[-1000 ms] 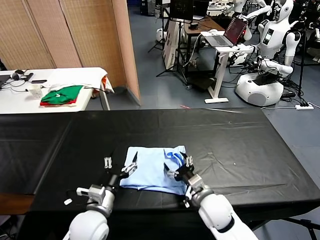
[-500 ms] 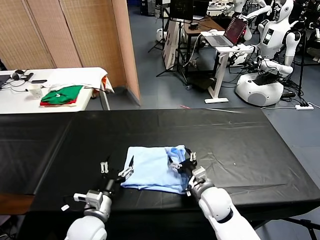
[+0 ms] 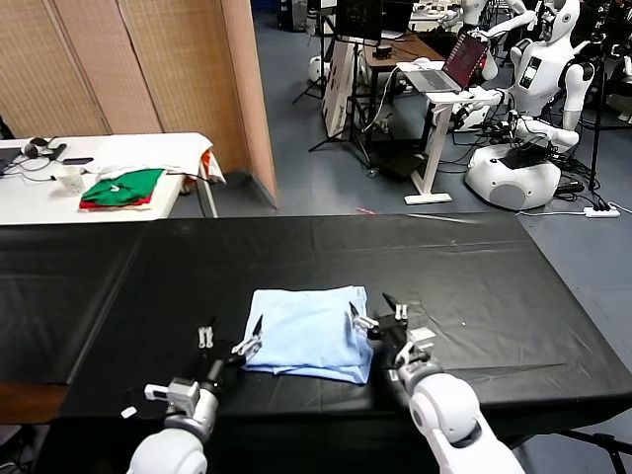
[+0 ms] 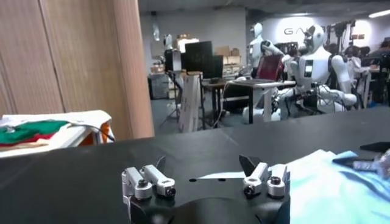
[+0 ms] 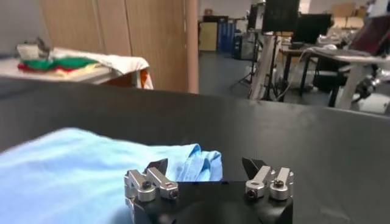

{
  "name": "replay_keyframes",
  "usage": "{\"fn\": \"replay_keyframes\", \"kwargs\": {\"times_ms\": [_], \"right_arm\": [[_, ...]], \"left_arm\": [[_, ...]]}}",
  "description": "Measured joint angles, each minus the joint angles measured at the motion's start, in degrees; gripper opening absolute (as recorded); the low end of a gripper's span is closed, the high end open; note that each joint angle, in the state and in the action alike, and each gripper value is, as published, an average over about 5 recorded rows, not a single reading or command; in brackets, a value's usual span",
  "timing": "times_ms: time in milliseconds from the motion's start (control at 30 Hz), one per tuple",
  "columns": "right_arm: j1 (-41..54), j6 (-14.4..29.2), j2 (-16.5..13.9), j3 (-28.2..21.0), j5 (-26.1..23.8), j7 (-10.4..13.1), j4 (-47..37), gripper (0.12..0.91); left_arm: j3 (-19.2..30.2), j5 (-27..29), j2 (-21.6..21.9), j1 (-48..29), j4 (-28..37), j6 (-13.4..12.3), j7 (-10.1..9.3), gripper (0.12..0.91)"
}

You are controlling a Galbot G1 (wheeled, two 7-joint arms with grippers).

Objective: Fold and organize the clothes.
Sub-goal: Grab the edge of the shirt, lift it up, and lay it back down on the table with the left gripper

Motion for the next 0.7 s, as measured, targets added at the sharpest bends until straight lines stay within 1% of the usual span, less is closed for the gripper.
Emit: {"fn": "replay_keyframes", "kwargs": {"times_ms": [100,200,300,400,700], "right_arm": [[-3.1,0.0,-0.6,3.0,0.9,0.0,3.5,0.907],[-6.5,0.0,-0.5,5.4,0.9,0.0,6.8,0.907],[-9.7,0.1,0.1,6.7,0.4,-0.1,9.7,0.907],[-12.0,0.3,0.7,7.2,-0.3,-0.1,11.6,0.907],[-14.6,1.4,1.6,7.6,-0.6,-0.1,13.8,0.907]], "left_arm": [[-0.5,-4.4,-0.4,-0.8,1.2,0.5,1.69,0.907],[-0.8,-9.7,-0.9,-1.9,2.6,1.1,2.36,0.907],[-0.9,-14.6,-1.5,-3.1,4.0,1.7,2.33,0.907],[-0.8,-17.8,-1.9,-4.3,5.1,2.1,2.13,0.907],[-1.6,-22.5,-3.7,-5.9,7.8,2.3,0.96,0.907]]}}
